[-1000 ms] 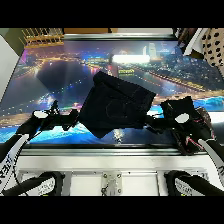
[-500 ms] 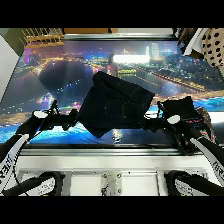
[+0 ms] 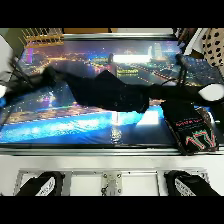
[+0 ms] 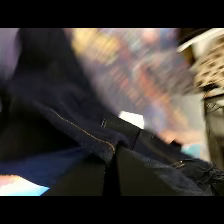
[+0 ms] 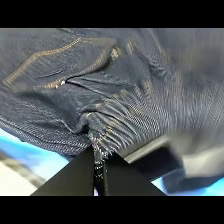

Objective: Fold the clothes and pants, and hang the long-sleeved shirts on hangers.

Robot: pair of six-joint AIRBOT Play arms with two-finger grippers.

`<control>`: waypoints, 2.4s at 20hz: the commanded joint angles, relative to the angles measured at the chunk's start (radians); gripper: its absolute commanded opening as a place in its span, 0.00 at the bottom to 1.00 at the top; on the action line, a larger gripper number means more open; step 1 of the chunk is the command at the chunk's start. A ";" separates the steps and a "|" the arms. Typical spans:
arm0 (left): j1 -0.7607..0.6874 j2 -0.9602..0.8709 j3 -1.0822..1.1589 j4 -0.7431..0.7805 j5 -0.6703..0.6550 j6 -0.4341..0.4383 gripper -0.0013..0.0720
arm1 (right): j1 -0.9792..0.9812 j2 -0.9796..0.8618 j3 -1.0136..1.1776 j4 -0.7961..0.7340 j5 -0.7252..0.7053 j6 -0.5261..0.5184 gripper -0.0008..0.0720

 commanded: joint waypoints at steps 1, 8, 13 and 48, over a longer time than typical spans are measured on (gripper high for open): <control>0.006 0.180 0.241 0.000 -0.039 0.011 0.04 | -0.010 0.124 0.238 -0.017 0.183 0.101 0.04; 0.006 0.433 0.320 0.178 -0.114 -0.133 0.04 | -0.010 0.309 0.262 -0.069 0.319 0.401 0.04; -0.001 0.312 0.140 0.259 -0.185 -0.209 0.04 | -0.009 0.139 0.260 -0.226 0.366 0.471 0.04; -0.774 -0.229 -0.617 0.249 0.137 -0.175 0.04 | 0.013 -0.215 -0.371 -0.768 0.104 0.326 0.04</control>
